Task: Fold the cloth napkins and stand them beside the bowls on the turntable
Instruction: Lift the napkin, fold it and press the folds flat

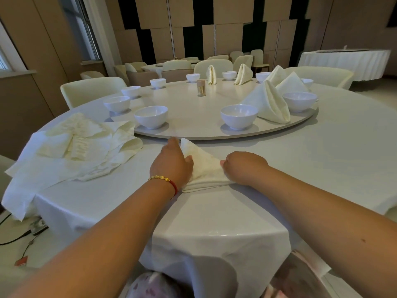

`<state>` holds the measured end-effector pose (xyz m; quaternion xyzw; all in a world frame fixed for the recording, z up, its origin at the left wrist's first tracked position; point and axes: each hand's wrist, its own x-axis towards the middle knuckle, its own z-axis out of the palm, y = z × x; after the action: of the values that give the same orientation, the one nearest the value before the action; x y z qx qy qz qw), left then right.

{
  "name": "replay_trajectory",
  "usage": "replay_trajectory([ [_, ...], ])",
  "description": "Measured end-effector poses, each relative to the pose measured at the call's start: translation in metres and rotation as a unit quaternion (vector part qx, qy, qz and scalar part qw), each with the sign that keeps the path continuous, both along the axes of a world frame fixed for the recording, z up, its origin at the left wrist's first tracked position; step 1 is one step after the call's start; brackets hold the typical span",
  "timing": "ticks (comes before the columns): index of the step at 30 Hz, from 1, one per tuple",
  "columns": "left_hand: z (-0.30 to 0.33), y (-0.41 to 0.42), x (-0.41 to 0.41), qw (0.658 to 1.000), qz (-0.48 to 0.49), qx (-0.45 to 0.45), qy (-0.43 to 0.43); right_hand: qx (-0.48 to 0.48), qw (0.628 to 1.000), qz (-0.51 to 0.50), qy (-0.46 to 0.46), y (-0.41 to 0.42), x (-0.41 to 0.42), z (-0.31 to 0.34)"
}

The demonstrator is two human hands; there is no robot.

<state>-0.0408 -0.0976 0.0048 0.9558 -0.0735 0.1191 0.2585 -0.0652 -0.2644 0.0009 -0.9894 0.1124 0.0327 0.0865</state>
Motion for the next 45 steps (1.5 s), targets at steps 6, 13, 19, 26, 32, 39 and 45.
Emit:
replay_trajectory([
  [6,-0.001,0.012,0.007,0.959,-0.220,0.173,-0.032,-0.008,1.000,0.002,-0.001,-0.001,0.000,-0.002],
  [13,-0.017,0.013,0.013,0.930,-0.232,0.267,0.100,-0.036,0.999,0.028,-0.005,-0.002,0.000,-0.003],
  [19,-0.015,0.010,0.012,0.922,-0.223,0.299,0.108,-0.023,1.000,0.013,0.009,-0.001,0.000,0.006],
  [26,-0.018,0.010,0.014,0.925,-0.224,0.289,0.104,0.183,0.932,0.159,-0.271,0.012,-0.013,0.022],
  [32,-0.019,0.011,0.014,0.923,-0.234,0.289,0.097,0.216,0.940,0.255,-0.072,0.017,-0.028,-0.003],
  [39,-0.019,0.019,0.031,0.926,-0.229,0.281,0.106,0.041,0.959,0.279,0.035,0.018,-0.021,-0.007],
  [45,-0.021,0.017,0.058,0.937,-0.197,0.266,0.114,-0.050,0.951,0.305,0.027,0.019,-0.023,-0.010],
])
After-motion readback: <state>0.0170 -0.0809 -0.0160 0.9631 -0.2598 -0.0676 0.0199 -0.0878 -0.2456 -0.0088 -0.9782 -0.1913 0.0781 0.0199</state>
